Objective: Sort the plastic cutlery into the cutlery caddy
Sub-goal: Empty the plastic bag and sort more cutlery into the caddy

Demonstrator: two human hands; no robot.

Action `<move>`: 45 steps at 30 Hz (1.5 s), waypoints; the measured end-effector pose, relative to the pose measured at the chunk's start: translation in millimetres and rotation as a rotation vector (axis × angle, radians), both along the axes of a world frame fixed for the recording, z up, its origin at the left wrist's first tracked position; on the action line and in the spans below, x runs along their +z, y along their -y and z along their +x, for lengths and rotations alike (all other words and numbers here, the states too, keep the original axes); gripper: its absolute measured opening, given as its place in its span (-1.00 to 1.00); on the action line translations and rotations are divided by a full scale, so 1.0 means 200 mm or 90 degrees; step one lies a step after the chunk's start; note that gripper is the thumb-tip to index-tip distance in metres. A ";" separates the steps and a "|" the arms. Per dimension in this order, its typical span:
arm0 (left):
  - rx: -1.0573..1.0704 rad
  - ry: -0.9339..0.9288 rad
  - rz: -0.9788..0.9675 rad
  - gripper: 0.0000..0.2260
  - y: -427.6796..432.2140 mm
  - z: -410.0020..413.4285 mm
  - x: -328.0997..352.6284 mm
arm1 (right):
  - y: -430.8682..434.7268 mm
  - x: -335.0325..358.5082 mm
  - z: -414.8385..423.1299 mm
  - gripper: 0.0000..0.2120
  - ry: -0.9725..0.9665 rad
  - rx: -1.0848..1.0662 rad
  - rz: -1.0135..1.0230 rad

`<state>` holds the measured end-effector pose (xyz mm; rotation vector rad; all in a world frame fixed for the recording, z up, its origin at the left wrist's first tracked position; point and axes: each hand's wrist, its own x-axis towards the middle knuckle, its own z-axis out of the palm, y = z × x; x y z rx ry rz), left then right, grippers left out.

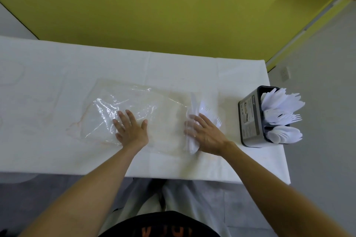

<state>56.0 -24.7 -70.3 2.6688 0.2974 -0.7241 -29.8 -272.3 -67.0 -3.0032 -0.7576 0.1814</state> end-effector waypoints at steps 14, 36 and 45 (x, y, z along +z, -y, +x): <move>-0.215 0.231 -0.097 -0.51 0.14 -0.10 0.07 | 0.06 0.04 -0.04 -0.37 -0.062 -0.156 0.070; -0.558 0.276 -0.067 -0.51 0.13 -0.16 -0.03 | -0.13 -0.06 -0.20 -0.39 -0.059 -0.510 0.080; -0.454 0.212 -0.002 -0.51 0.06 -0.17 -0.04 | -0.09 -0.03 -0.20 -0.54 0.005 -0.654 0.096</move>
